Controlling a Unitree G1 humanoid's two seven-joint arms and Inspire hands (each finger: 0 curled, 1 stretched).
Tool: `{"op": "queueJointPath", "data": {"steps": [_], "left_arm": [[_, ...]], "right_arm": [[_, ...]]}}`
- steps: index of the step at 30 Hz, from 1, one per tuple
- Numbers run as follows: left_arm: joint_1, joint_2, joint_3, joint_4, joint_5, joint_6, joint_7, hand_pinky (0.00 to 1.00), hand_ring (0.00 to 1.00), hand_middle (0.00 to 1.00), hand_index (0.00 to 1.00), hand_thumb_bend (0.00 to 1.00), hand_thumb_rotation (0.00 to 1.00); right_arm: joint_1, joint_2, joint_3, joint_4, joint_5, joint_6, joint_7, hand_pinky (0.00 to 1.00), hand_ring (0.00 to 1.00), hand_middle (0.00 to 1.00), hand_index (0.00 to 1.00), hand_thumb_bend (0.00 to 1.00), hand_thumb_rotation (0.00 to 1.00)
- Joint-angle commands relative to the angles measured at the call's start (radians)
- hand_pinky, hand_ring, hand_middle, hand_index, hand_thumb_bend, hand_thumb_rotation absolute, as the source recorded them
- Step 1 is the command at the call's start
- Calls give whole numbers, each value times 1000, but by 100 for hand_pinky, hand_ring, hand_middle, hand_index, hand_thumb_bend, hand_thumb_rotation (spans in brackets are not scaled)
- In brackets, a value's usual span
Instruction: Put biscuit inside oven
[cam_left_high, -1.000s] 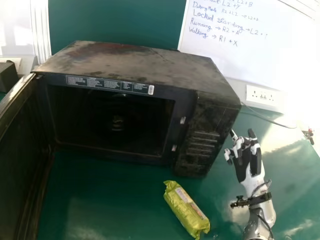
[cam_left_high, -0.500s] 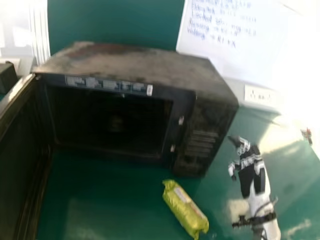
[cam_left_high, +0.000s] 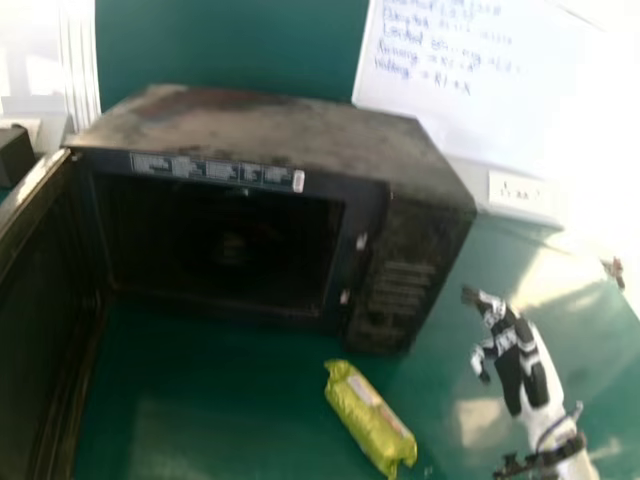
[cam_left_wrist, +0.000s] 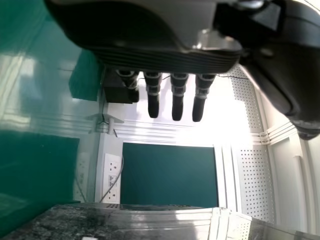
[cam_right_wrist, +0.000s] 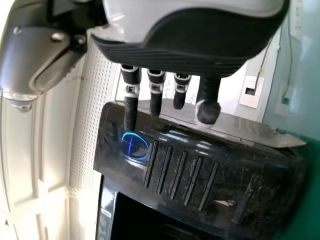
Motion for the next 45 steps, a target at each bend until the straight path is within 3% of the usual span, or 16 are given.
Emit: {"op": "queueJointPath", "data": {"steps": [1,9,19,24,29,36,40,45], "left_arm": [[11,11,11,-10,-6,-4,-10,90,95,96,92,100,68],[1,18,18,1,-33,5,-24,89,97,97,93,100,67],[-4,24,17,7,-37,4,-40,88,97,98,95,100,71],[-1,19,14,1,-30,-5,-47,88,97,98,93,100,72],[5,13,9,-17,-28,5,-38,78,91,95,93,100,74],[17,9,4,-37,-36,18,-40,82,91,93,90,100,73],[25,3,3,-51,-27,22,-31,80,90,92,89,100,80],[33,-2,0,-71,-13,27,-14,79,88,90,87,100,83]], "right_arm": [[35,-30,-12,-54,8,37,-4,0,100,94,77,97,62],[83,-65,-35,-154,21,79,1,0,100,94,76,98,64],[98,-134,-40,-192,-13,84,34,0,100,100,88,100,65],[107,-177,-47,-214,-71,50,43,0,100,100,93,99,69],[126,-219,-56,-255,-132,24,45,0,100,100,94,100,70],[159,-249,-69,-303,-187,-26,42,0,100,100,93,100,69],[169,-267,-79,-319,-272,-90,24,0,100,100,93,100,69],[190,-285,-91,-363,-338,-90,5,0,100,100,93,100,70]]}}
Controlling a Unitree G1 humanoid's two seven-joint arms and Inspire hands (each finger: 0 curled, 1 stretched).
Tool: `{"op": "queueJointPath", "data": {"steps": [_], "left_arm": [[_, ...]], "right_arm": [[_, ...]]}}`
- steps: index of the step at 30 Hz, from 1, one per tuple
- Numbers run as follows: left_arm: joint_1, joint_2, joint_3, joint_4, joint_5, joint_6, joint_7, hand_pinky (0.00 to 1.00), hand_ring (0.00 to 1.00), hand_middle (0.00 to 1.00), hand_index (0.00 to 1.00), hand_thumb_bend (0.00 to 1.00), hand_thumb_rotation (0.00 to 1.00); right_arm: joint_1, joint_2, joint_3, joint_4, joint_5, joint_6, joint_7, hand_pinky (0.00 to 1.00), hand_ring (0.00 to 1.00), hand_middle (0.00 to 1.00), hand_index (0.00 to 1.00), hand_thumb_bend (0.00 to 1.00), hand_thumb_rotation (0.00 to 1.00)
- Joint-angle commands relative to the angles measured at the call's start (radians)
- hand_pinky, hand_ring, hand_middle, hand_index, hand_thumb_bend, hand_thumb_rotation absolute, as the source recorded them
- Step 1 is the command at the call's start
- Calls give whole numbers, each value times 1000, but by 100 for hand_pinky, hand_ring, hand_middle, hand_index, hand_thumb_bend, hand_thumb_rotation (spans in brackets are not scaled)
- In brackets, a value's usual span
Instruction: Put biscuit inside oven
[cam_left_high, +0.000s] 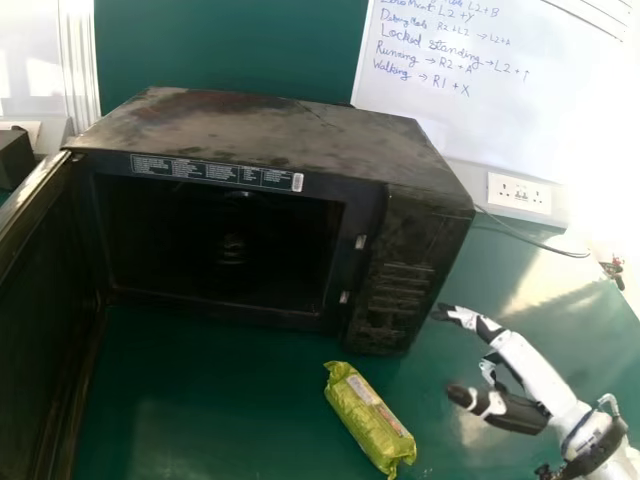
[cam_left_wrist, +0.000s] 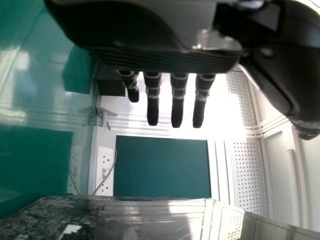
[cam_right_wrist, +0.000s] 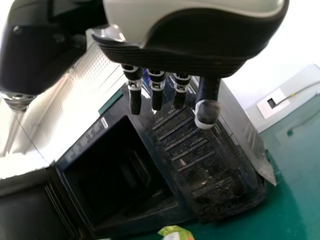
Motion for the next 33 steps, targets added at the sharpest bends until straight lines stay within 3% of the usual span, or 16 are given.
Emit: {"op": "queueJointPath", "data": {"steps": [1,11,16,23,33], "left_arm": [[12,-8,-11,-23,13,6,12,78,88,90,87,100,85],[10,-9,-16,-22,-7,20,-5,77,87,90,87,100,89],[10,-7,-17,-22,-16,26,-9,75,86,89,86,100,91],[10,-7,-18,-17,-28,27,-27,71,83,88,85,100,95],[17,-11,-18,-22,-12,19,-27,72,82,87,85,100,100]], "right_arm": [[20,-26,-17,-32,-40,-13,-15,0,100,100,93,100,70],[65,-60,-27,-145,-197,-5,-39,0,100,100,89,100,68],[81,-58,-24,-185,-278,-39,-65,0,100,100,89,100,67],[87,-32,-8,-188,-388,-132,-152,0,100,100,88,100,66],[87,32,35,-224,-552,-165,-278,0,100,100,86,100,67]]}}
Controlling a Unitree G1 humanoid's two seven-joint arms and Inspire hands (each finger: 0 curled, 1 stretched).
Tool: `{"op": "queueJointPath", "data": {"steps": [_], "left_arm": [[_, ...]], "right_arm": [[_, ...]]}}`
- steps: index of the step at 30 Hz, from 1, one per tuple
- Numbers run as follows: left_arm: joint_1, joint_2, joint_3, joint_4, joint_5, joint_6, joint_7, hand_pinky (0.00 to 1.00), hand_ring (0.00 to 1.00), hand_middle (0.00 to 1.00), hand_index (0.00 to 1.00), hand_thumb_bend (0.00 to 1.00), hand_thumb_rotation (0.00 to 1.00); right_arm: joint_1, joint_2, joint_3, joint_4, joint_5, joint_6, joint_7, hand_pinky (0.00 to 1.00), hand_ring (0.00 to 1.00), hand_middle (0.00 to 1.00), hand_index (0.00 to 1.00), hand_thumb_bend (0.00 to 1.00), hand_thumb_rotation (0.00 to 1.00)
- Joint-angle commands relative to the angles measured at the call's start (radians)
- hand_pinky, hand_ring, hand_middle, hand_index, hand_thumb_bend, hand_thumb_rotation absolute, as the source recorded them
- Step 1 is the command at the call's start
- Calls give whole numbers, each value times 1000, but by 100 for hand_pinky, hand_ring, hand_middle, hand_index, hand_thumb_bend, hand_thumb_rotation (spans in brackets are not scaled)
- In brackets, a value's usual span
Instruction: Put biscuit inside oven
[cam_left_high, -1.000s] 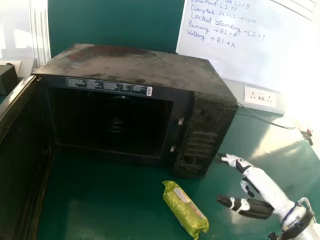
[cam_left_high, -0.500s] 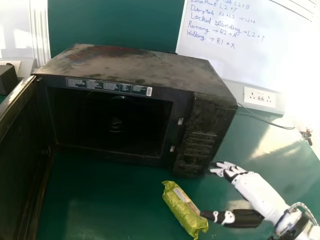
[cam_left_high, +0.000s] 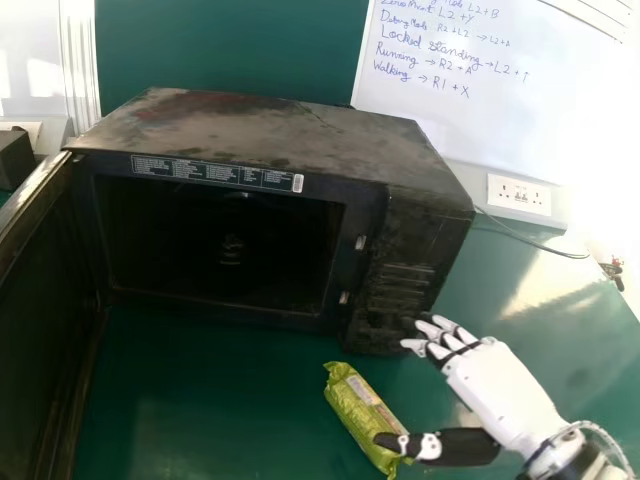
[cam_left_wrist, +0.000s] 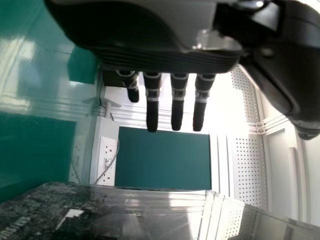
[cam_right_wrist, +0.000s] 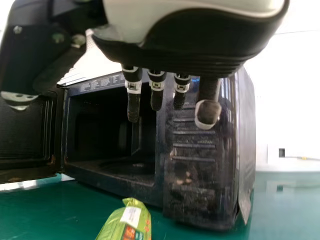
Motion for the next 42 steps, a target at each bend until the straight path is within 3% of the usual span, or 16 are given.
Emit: {"op": "queueJointPath", "data": {"steps": [1,11,22,34,42], "left_arm": [[12,-1,-2,-5,6,-5,-5,73,83,87,85,100,100],[29,-7,-1,-25,-4,1,-8,69,79,86,84,100,98],[48,-23,-2,-47,-4,1,7,62,75,82,81,100,97],[85,-30,4,-85,-9,1,15,66,77,82,82,100,100],[86,-26,5,-79,-24,4,3,68,78,82,80,100,93]], "right_arm": [[6,23,19,-10,-43,-9,-38,0,100,100,86,100,67],[30,115,80,-82,-212,61,-124,0,100,100,86,100,68],[45,174,163,-176,-407,202,-122,0,100,100,85,100,67],[-48,186,287,-114,-618,357,-108,0,100,100,88,100,70],[-136,198,390,-33,-712,456,-105,0,100,100,87,99,67]]}}
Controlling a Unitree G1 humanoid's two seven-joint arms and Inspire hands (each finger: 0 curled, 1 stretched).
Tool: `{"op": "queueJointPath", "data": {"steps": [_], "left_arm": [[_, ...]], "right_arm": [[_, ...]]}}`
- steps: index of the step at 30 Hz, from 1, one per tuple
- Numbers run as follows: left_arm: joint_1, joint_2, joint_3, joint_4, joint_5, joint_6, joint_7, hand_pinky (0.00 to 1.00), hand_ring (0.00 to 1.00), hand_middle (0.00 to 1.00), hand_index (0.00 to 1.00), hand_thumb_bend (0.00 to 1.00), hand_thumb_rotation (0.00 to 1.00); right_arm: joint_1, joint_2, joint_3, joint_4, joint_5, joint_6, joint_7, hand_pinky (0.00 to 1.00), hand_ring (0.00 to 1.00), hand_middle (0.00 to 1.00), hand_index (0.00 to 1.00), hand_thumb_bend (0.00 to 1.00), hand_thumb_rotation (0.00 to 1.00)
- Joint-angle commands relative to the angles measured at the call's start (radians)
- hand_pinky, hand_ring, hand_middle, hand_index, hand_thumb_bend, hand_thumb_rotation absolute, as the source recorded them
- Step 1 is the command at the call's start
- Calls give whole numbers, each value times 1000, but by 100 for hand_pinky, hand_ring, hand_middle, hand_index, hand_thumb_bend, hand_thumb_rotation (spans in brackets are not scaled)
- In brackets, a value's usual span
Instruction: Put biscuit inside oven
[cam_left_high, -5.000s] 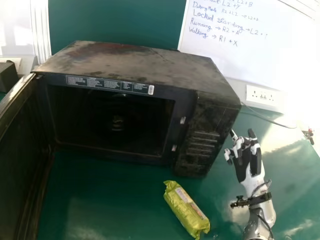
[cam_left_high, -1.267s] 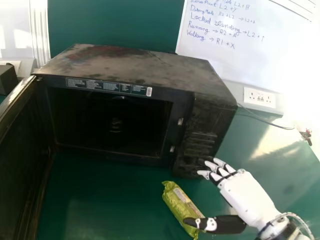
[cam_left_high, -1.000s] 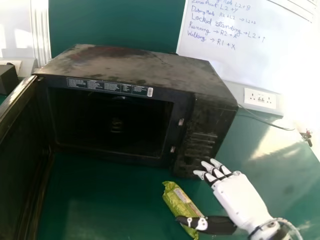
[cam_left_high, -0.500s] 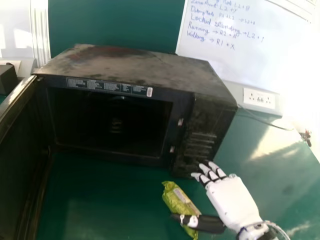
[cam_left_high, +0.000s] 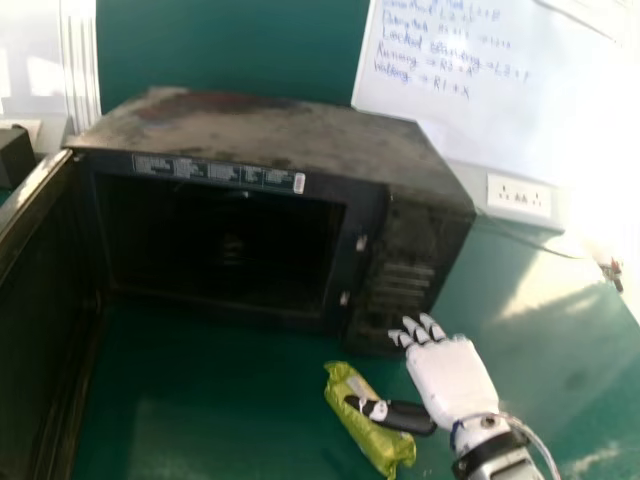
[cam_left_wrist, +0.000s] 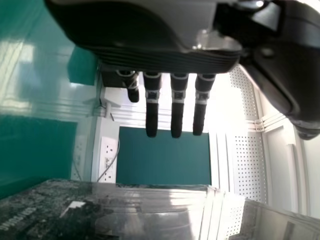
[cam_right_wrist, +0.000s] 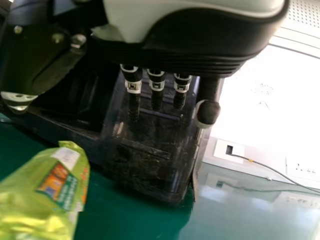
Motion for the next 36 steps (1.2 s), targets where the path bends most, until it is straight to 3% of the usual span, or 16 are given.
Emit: {"op": "queueJointPath", "data": {"steps": [1,10,20,36], "left_arm": [[8,-3,5,-3,-15,6,-1,68,78,82,80,100,92],[12,-5,6,-13,-9,9,15,70,78,82,80,97,85],[9,0,5,-8,-17,13,12,67,78,82,81,95,84],[7,-2,4,-11,-19,8,7,71,81,84,82,91,84]], "right_arm": [[-21,7,26,24,-22,26,-16,0,100,100,87,99,68],[-52,37,118,71,-86,93,-75,0,100,100,87,100,68],[-42,63,200,124,-81,146,-122,0,100,100,86,100,67],[19,7,210,104,-33,158,-105,0,100,100,86,98,68]]}}
